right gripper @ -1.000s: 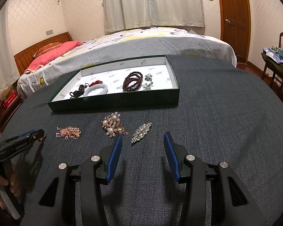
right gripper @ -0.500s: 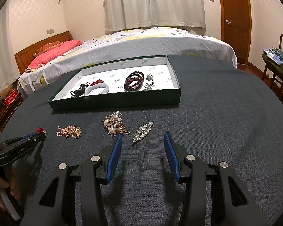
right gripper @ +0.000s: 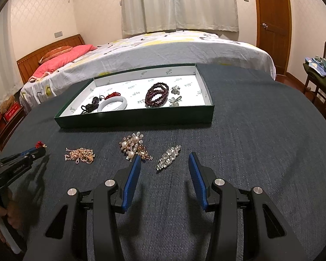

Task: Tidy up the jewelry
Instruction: 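Grasp the red flower charm with the left gripper while the right grasps the rhinestone brooch, then carry the red charm with the left gripper while the right carries the rhinestone brooch over the box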

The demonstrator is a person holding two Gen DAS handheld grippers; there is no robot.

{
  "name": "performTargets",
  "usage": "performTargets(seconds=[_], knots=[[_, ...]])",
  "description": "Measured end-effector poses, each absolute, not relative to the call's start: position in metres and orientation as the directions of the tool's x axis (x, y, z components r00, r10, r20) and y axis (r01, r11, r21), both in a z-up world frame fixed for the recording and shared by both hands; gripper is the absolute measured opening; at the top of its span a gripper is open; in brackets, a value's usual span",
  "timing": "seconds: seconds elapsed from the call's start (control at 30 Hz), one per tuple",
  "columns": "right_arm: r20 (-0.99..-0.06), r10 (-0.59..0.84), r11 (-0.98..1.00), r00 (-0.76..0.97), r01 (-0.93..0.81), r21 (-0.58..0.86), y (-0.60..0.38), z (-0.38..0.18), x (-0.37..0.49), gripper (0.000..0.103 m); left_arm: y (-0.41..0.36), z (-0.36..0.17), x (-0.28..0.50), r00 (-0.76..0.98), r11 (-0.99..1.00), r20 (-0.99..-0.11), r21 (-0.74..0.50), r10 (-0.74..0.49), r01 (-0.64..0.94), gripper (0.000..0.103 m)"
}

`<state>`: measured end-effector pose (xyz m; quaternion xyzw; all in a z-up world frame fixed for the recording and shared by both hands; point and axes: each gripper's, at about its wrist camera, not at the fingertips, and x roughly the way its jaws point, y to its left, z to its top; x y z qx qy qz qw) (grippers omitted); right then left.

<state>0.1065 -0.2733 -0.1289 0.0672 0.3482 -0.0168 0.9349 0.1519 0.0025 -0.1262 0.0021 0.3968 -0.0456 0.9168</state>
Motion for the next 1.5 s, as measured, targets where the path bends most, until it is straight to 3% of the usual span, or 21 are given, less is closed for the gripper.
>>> performTargets(seconds=[0.57, 0.87, 1.5], knots=[[-0.763, -0.02, 0.99, 0.647, 0.121, 0.077, -0.28, -0.149, 0.151, 0.045, 0.018, -0.124, 0.159, 0.685, 0.998, -0.726, -0.044, -0.063, 0.044, 0.013], [-0.76, 0.02, 0.991, 0.65, 0.085, 0.099, -0.288, -0.149, 0.142, 0.014, 0.017, -0.125, 0.159, 0.687, 0.998, -0.724, -0.042, -0.061, 0.044, 0.013], [-0.666, 0.065, 0.986, 0.743, 0.055, 0.157, -0.292, -0.108, 0.128, 0.014, 0.004, -0.092, 0.151, 0.734, 0.995, -0.672, -0.052, -0.099, 0.086, 0.013]])
